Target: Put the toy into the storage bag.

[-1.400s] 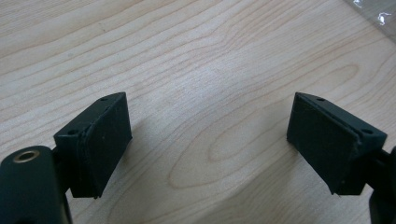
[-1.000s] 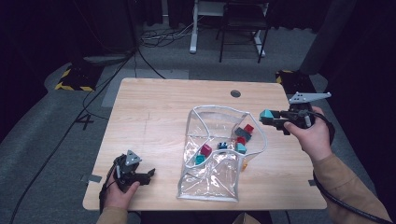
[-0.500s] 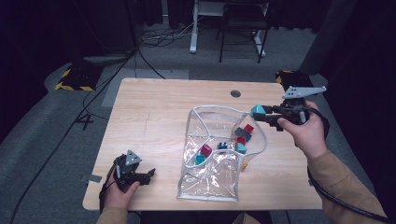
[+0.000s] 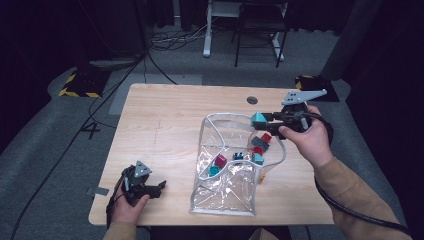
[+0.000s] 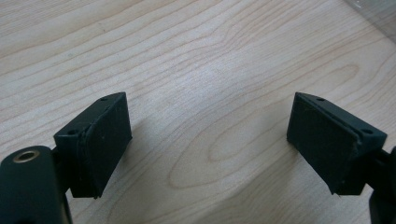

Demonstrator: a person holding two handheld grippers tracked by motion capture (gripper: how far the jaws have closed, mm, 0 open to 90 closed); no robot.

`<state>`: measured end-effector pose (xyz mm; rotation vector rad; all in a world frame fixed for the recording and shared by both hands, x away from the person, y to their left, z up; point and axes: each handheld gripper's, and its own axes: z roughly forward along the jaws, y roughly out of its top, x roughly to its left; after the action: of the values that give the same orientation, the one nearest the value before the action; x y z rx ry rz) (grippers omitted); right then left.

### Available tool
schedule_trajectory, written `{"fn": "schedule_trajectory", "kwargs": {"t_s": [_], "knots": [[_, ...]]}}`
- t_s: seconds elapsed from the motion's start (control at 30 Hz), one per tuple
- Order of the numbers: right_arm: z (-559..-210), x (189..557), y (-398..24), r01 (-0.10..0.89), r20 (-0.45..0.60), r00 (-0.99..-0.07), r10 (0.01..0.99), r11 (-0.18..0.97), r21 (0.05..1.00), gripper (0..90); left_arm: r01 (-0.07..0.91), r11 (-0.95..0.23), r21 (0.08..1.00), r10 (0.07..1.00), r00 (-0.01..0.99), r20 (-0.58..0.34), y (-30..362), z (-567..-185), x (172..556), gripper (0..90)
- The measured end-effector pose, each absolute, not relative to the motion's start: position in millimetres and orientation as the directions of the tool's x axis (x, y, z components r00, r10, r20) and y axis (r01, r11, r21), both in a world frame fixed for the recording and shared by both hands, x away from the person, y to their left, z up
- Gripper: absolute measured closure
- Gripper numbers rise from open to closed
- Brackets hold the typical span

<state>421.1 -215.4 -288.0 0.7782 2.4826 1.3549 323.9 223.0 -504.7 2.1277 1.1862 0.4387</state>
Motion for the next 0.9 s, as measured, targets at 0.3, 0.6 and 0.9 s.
{"fn": "schedule_trajectory", "kwargs": {"t_s": [0.3,0.6,0.9], "knots": [[-291.4,423.5,-185.8,0.327,0.064,-0.865,0.498,0.462,0.824,58.7,0.626,-0.376,0.683,0.845,0.534,-0.024,223.0,-504.7,323.9,14.0],[-309.5,432.6,-167.9,0.346,0.08,-0.872,0.484,0.491,0.799,58.7,0.626,-0.376,0.683,0.845,0.534,-0.024,223.0,-504.6,323.9,14.0],[-337.1,440.3,-153.6,0.392,0.109,-0.874,0.474,0.554,0.735,58.7,0.626,-0.376,0.683,0.845,0.534,-0.024,223.0,-504.7,323.9,14.0]]}}
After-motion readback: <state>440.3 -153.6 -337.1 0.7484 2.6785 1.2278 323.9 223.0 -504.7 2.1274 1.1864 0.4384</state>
